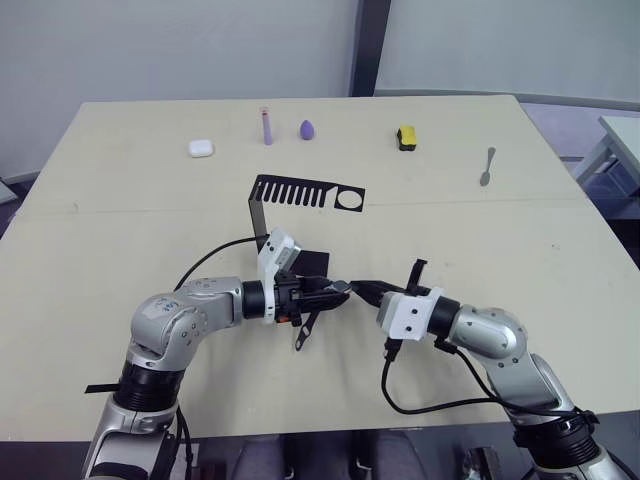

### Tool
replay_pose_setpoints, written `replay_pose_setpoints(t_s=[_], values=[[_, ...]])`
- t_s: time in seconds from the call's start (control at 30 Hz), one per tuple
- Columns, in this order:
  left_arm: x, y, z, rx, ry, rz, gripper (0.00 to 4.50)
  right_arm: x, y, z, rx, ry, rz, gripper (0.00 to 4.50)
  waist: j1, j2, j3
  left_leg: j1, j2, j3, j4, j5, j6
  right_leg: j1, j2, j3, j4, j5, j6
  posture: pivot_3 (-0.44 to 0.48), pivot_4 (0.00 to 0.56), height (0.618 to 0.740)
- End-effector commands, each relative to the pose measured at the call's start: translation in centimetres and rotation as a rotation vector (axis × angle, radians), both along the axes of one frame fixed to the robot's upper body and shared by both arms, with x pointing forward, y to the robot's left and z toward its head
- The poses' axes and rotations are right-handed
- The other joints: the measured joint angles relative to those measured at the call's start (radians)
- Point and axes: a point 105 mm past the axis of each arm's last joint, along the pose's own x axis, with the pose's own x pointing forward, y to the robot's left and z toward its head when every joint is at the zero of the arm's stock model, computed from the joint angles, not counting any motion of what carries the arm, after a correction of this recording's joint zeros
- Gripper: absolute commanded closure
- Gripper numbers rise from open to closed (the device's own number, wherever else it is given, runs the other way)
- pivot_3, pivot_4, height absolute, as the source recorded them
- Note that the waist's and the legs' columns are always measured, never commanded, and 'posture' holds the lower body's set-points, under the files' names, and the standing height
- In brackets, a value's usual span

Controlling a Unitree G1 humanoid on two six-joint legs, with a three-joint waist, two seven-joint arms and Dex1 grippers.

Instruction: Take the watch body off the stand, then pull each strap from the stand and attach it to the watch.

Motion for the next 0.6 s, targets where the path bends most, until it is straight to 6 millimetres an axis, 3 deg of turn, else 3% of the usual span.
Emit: replay_pose_setpoints(t_s=[0.03, 0.6], values=[[-1.70, -2.09, 1.16, -0.037, -0.042, -0.117, 2.89, -0.43, 1.50, 1.16, 0.043, -0.049, 0.045, 4.50, 0.000, 0.000, 0.000, 0.000, 0.000, 0.000, 0.000, 0.000, 0.000, 0.000, 0.000, 0.000, 0.000, 0.000, 0.000, 0.000, 0.150, 0.740], [-1.52, -2.04, 1.06, -0.035, -0.044, -0.105, 2.89, -0.47, 1.69, 1.02, 0.047, -0.042, 0.051, 4.50, 0.000, 0.000, 0.000, 0.000, 0.000, 0.000, 0.000, 0.000, 0.000, 0.000, 0.000, 0.000, 0.000, 0.000, 0.000, 0.000, 0.150, 0.740]])
